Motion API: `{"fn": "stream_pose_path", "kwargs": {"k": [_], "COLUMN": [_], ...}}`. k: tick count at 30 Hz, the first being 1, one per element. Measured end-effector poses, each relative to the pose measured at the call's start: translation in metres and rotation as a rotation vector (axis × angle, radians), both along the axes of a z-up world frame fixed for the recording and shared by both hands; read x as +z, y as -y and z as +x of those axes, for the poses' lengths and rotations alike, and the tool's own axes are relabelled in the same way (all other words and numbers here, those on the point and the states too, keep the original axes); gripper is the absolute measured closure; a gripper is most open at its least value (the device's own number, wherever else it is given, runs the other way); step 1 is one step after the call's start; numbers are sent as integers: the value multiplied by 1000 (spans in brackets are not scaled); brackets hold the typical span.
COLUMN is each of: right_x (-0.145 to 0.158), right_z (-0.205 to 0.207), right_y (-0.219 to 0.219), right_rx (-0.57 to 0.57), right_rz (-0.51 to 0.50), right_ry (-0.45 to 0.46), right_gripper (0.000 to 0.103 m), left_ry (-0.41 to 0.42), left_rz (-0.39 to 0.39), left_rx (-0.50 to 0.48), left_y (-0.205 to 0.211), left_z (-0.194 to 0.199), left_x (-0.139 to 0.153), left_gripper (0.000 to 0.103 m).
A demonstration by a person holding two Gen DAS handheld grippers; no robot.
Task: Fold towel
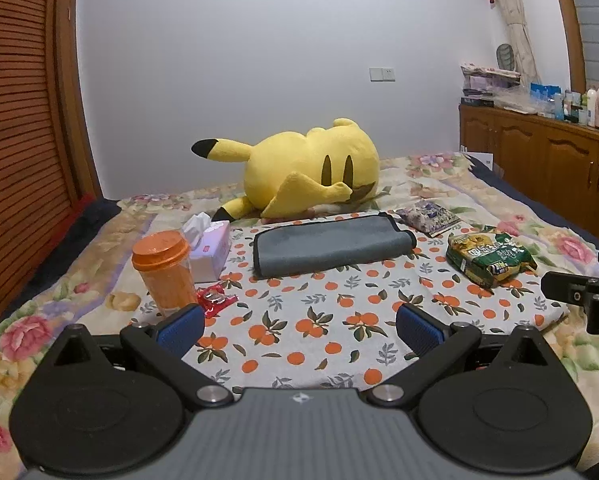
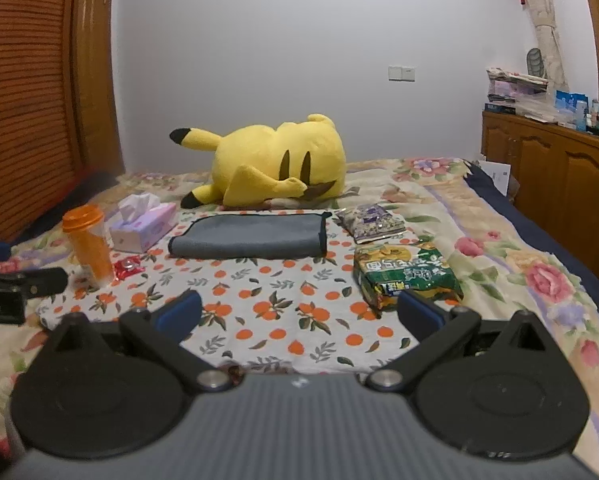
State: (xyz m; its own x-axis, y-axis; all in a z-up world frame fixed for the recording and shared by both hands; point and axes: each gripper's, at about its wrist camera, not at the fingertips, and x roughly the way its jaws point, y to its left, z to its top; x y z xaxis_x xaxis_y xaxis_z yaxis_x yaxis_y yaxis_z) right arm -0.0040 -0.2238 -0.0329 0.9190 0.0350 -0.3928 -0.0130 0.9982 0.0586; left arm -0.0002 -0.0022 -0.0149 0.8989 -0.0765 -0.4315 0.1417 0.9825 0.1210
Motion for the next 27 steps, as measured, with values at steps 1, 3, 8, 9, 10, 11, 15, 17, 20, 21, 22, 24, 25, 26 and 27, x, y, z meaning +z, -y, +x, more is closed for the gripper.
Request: {"fn": "stream_pose_path", "kwargs": {"k": [1,3,8,9,10,11,15,17,20,21,22,24,25,26,27], "right_x": [0,-1,-1,-1,-1,0,1,2,3,3,3,3,3,3,3], "right_z": [0,0,-1,-1,-2,-2,-4,-6,-6,-6,-7,-7,-8,-8,-8], "right_y": [1,2,4,4,4,4,5,5,5,5,5,5,5,5,5], "right_rx": [-4,-13,-26,-28,-29,-31,-36,-38,-40,-43,-43,-46,-48,-48,-49], "right_rz": [2,6,12,12,12,12,13,11,5,1,1,0,0,-1,-3], "right_ry": [2,2,17,20,24,29,54,66,74,76,78,85,88,92,93], "right_gripper": [0,0,0,0,0,0,0,0,0,0,0,0,0,0,0], "left_ry": [-1,6,30,33,37,41,61,73,86,89,91,100,106,111,114], "left_rz": [0,-4,-2,-5,-6,-7,-15,-18,-20,-22,-23,-21,-19,-20,-21], "left_rx": [0,-1,-3,-2,0,2,8,10,13,14,14,14,13,11,8], "left_y": [0,-1,-1,-2,-2,-2,-5,-5,-6,-7,-7,-8,-8,-8,-8], "left_z": [-1,-3,-7,-7,-8,-8,-9,-9,-10,-10,-10,-11,-12,-13,-13], "left_x": [0,1,2,3,3,3,5,6,8,8,8,9,9,10,10], "left_gripper": [0,0,0,0,0,0,0,0,0,0,0,0,0,0,0]}}
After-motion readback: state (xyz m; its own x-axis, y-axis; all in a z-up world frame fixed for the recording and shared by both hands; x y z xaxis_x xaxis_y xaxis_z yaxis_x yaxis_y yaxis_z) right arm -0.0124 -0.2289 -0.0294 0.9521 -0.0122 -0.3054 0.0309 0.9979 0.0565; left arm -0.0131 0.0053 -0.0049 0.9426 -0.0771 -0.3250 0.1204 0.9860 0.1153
